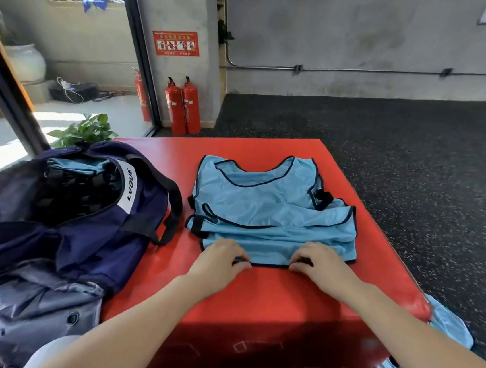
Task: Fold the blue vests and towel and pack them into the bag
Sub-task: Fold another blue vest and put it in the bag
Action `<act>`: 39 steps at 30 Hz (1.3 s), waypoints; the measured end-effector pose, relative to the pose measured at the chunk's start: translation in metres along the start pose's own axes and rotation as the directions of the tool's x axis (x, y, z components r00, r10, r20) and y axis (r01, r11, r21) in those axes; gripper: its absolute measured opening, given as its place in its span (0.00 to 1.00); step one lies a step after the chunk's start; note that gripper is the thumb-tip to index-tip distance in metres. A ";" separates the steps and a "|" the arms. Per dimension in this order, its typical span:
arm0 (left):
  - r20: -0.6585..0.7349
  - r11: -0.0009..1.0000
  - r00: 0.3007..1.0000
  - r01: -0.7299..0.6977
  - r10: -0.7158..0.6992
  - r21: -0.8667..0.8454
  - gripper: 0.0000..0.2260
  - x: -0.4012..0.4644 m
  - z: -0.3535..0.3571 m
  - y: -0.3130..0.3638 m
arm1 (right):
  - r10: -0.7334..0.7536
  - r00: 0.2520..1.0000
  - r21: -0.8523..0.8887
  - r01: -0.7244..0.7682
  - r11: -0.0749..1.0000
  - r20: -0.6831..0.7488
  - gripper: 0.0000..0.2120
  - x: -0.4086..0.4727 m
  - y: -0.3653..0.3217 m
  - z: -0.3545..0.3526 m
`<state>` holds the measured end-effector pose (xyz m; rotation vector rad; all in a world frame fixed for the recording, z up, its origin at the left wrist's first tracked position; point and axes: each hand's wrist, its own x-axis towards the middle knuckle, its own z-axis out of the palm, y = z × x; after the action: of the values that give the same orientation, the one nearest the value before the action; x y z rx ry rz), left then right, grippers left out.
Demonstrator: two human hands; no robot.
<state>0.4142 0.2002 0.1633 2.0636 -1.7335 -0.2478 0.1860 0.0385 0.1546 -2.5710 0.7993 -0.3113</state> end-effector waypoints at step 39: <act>-0.234 0.999 0.972 -0.030 0.035 0.023 0.12 -0.081 -0.081 -0.057 | 0.092 0.984 -0.263 -0.130 0.956 -0.152 0.10 -0.084 0.038 -0.068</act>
<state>0.4813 0.3028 0.1992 1.9863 -1.6296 0.0227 0.0767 0.0366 0.1904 -2.7660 1.1024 -0.3702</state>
